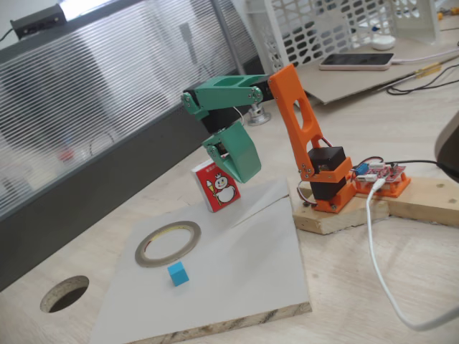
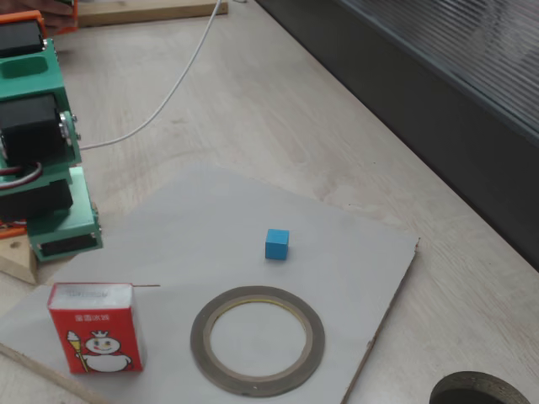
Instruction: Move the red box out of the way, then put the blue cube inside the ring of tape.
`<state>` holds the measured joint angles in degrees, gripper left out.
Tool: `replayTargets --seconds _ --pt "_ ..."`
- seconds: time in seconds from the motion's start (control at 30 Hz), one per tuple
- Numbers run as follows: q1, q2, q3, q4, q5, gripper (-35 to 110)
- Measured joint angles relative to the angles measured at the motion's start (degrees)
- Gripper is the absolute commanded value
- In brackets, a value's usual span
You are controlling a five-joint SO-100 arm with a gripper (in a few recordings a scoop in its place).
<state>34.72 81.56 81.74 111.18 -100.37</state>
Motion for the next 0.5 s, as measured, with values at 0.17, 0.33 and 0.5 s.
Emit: replayTargets --seconds 0.17,0.33,0.5 --pt "-0.18 -0.79 -0.70 -2.29 0.00 0" --pt "0.18 -6.42 -3.69 -28.65 0.09 0" --pt "4.04 -13.18 -4.48 -64.78 -0.18 0"
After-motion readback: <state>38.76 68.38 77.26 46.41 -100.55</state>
